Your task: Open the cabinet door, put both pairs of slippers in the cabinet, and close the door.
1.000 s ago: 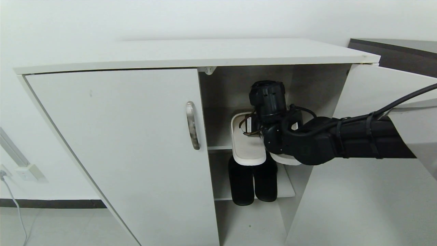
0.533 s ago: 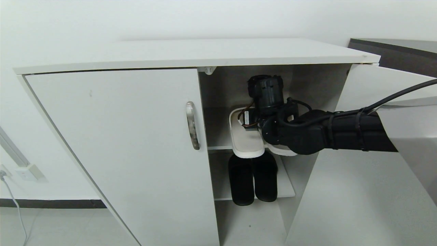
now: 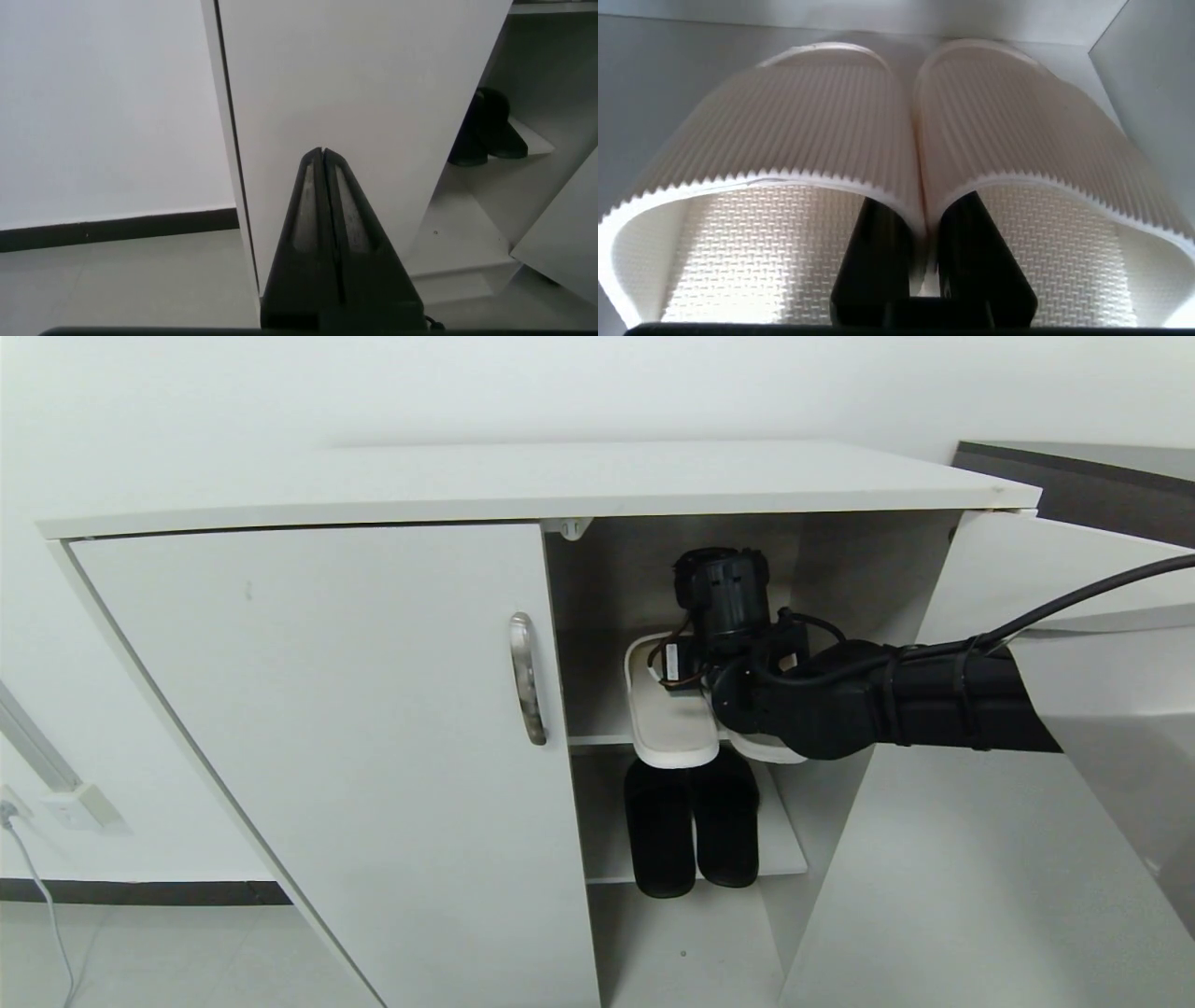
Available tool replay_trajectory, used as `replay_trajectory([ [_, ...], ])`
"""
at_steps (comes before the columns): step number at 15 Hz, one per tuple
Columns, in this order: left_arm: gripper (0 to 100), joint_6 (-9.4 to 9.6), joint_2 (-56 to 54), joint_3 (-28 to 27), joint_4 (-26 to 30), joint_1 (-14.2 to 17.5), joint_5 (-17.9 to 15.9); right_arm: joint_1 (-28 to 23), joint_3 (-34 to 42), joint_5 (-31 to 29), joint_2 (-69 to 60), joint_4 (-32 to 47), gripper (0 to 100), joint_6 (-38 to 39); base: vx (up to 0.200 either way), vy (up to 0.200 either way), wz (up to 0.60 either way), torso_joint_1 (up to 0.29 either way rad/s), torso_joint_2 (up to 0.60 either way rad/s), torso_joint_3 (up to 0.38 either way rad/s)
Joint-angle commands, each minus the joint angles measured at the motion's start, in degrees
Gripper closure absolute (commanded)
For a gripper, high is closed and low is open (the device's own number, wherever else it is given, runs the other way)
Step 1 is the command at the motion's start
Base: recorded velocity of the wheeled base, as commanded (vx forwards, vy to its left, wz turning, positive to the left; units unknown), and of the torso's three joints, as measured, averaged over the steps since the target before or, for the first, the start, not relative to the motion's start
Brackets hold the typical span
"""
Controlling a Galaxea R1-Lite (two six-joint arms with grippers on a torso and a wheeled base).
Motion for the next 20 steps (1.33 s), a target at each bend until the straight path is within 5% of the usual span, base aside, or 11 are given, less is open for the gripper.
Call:
replay_trajectory([
  [1,100,-0.02,0.07,0.01,-0.01,0.00,-0.04,-0.30,-0.04,-0.03,0.44,-0.03,100,0.01,0.000,0.000,0.00,0.000,0.00,0.000],
  [3,100,-0.02,0.07,0.01,-0.01,0.00,0.05,-0.30,0.05,-0.03,0.44,-0.03,100,0.19,0.000,0.000,0.00,0.000,0.00,0.000],
  [4,100,-0.02,0.07,0.01,-0.01,0.00,0.05,-0.30,0.14,-0.03,0.35,-0.03,0,0.36,0.000,0.000,0.00,0.000,0.00,0.000],
  [12,100,-0.11,0.07,0.01,-0.01,0.00,0.57,1.64,8.66,-0.56,-5.71,-0.47,0,3.17,0.000,0.000,0.00,0.000,0.00,0.000],
  [20,100,-0.11,0.07,0.01,-0.01,0.00,0.57,7.35,28.09,-2.14,-17.58,-7.68,0,3.53,0.000,0.000,0.00,0.000,0.00,0.000],
])
